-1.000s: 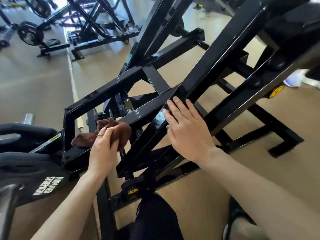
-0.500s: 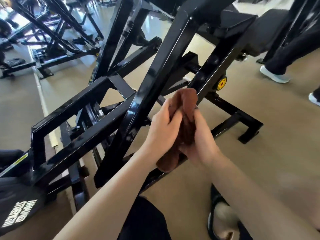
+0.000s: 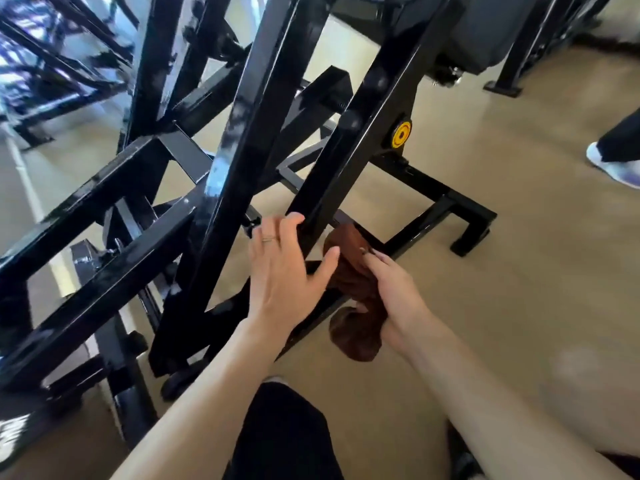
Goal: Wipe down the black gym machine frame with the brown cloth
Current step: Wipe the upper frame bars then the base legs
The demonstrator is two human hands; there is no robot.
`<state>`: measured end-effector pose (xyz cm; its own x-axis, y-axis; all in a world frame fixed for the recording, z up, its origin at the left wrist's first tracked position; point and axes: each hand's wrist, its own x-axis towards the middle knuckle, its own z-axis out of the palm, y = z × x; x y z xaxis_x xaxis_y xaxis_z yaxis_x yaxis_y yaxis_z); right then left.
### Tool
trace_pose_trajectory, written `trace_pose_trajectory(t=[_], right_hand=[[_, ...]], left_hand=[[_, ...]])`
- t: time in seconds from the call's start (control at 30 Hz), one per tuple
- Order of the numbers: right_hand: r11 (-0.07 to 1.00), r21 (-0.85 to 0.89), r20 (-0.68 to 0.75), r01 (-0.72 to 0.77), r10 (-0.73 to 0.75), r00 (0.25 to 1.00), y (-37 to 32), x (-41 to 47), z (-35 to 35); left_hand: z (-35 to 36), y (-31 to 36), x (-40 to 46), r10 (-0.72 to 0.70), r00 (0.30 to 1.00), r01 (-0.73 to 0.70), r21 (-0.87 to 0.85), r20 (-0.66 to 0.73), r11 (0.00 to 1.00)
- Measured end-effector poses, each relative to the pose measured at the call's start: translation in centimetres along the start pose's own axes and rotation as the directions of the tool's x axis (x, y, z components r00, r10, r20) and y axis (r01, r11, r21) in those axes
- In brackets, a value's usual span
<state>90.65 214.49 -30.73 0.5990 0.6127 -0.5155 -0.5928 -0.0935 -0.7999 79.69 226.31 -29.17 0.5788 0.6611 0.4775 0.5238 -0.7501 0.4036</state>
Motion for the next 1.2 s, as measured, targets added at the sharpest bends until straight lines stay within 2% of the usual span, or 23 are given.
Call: trace_pose_trajectory(t=[0.03, 0.07, 0.13, 0.2, 0.3, 0.43, 0.5, 0.57, 0.67, 0.73, 0.8, 0.83, 0.9, 0.97, 1.03, 1.1, 1.13, 1.2], right_hand=[[1.000, -0.002, -0.008, -0.021, 0.021, 1.000, 0.1, 0.6, -0.5], [0.999, -0.012, -0.022, -0.040, 0.040, 0.999, 0.2, 1.4, -0.9], [0.997, -0.024, -0.059, -0.072, 0.070, 0.996, 0.6, 3.2, -1.6], [0.995, -0.026, -0.099, -0.098, 0.095, 0.991, 0.8, 5.3, -2.0], [0.985, -0.041, -0.124, -0.170, 0.164, 0.979, 0.9, 8.2, -2.3], [0.977, -0.021, 0.044, -0.213, 0.214, 0.976, 0.6, 9.9, -1.5], [0.974, -0.084, 0.120, -0.212, 0.221, 0.968, 0.9, 10.4, -1.1], [0.966, -0.215, 0.139, -0.144, 0.176, 0.975, 2.4, 10.9, -1.2], [0.919, -0.394, 0.138, 0.026, 0.031, 0.990, 5.7, 11.1, -1.9], [0.886, -0.431, 0.177, 0.168, -0.100, 0.979, 7.6, 10.9, -2.5], [0.849, -0.448, 0.202, 0.279, -0.208, 0.957, 9.0, 11.0, -2.7], [0.831, -0.456, 0.194, 0.317, -0.255, 0.947, 9.7, 11.1, -2.7], [0.818, -0.452, 0.156, 0.355, -0.319, 0.935, 11.4, 10.8, -2.3], [0.859, -0.408, 0.095, 0.310, -0.297, 0.950, 13.1, 10.2, -2.0], [0.905, -0.350, 0.060, 0.243, -0.237, 0.970, 13.6, 9.7, -1.9], [0.924, -0.308, 0.007, 0.229, -0.238, 0.971, 12.5, 9.8, -2.0], [0.925, -0.294, -0.024, 0.242, -0.260, 0.965, 11.5, 9.8, -1.9], [0.911, -0.258, -0.036, 0.322, -0.342, 0.939, 8.9, 9.7, -1.2]], left_hand=[[0.5, -0.3, 0.3, -0.051, 0.997, 0.051, 0.006, -0.060, 0.999], [1.1, -0.5, 0.8, -0.115, 0.992, 0.116, 0.007, -0.059, 0.993], [2.6, -0.8, 1.4, -0.213, 0.976, 0.213, -0.003, 0.053, 0.977], [3.8, -1.2, 1.7, -0.246, 0.966, 0.249, -0.020, 0.076, 0.968], [4.4, -1.6, 1.8, -0.269, 0.963, 0.268, 0.018, 0.027, 0.963], [5.0, -1.4, 1.9, -0.312, 0.950, 0.312, 0.040, -0.015, 0.949], [5.3, -1.4, 1.8, -0.320, 0.947, 0.322, 0.065, -0.035, 0.945], [5.6, -1.4, 1.6, -0.328, 0.944, 0.331, 0.072, -0.041, 0.941], [5.9, -1.3, 1.7, -0.325, 0.942, 0.331, 0.058, -0.086, 0.942], [6.2, -1.2, 1.4, -0.260, 0.948, 0.278, 0.081, -0.180, 0.957], [6.9, -1.3, 0.0, -0.160, 0.935, 0.237, 0.223, -0.316, 0.945], [7.6, -1.4, -1.5, -0.138, 0.916, 0.252, 0.272, -0.378, 0.929], [9.7, -1.8, -6.0, -0.175, 0.868, 0.316, 0.243, -0.465, 0.917], [12.2, -2.5, -11.4, -0.303, 0.857, 0.399, 0.165, -0.416, 0.902], [13.9, -3.3, -15.2, -0.460, 0.846, 0.507, 0.140, -0.271, 0.851], [14.0, -3.9, -16.3, -0.581, 0.793, 0.606, 0.141, -0.183, 0.783], [13.5, -4.0, -16.0, -0.599, 0.778, 0.626, 0.140, -0.191, 0.768], [11.8, -3.7, -14.0, -0.525, 0.800, 0.575, 0.123, -0.292, 0.809]])
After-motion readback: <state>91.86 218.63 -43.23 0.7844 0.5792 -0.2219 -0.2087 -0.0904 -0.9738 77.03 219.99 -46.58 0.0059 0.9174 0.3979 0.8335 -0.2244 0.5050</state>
